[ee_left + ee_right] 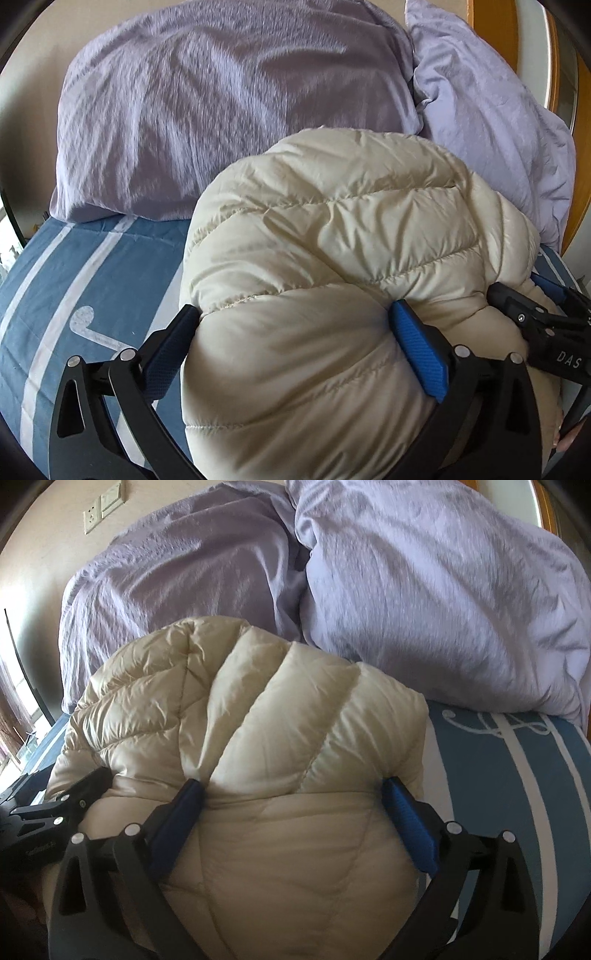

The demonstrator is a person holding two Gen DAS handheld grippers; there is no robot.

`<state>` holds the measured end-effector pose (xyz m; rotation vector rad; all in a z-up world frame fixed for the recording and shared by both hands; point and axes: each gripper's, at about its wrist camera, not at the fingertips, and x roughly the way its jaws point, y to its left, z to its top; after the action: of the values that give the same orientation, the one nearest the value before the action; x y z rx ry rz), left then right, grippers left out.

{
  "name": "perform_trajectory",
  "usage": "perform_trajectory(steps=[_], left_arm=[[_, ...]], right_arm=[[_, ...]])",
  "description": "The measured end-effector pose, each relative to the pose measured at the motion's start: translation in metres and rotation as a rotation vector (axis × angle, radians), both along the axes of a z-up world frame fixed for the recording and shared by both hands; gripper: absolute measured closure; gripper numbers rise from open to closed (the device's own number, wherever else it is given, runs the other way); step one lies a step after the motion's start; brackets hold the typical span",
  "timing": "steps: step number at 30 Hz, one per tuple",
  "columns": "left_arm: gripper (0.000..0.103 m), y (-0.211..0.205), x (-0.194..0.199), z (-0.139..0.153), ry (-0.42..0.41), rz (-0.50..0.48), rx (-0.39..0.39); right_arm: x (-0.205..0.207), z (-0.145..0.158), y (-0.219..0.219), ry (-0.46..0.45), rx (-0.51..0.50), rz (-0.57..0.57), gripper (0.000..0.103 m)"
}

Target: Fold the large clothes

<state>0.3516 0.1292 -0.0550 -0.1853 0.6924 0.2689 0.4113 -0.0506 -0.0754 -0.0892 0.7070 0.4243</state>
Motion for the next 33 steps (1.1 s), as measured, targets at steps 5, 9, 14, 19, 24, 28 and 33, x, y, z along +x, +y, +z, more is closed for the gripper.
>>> perform_trajectory(steps=[5,9,14,19,24,28,33], left_arm=[[0.001,-0.002,0.003,-0.002,0.009,0.005,0.016],[0.001,-0.004,0.004,-0.003,0.017,0.008,0.035],[0.001,-0.004,0.007,-0.003,0.033,0.007,0.044],[0.001,-0.005,0.01,-0.002,0.047,0.004,0.052],[0.001,-0.004,0.013,-0.002,0.057,0.001,0.044],[0.001,-0.002,0.014,-0.002,0.064,-0.001,0.033],[0.001,0.0,0.019,-0.003,0.072,-0.004,0.011]], right_arm=[[0.002,-0.004,0.0,0.005,-0.005,-0.01,0.006],[0.003,-0.007,0.0,0.01,-0.005,-0.014,0.005],[0.004,-0.009,-0.002,0.015,-0.006,-0.025,0.003],[0.005,-0.01,-0.002,0.019,-0.011,-0.028,0.002],[0.008,-0.013,-0.003,0.034,-0.005,-0.027,0.002],[0.013,-0.015,-0.005,0.054,0.006,-0.026,0.002],[0.023,-0.019,-0.005,0.093,0.015,-0.021,0.002]])
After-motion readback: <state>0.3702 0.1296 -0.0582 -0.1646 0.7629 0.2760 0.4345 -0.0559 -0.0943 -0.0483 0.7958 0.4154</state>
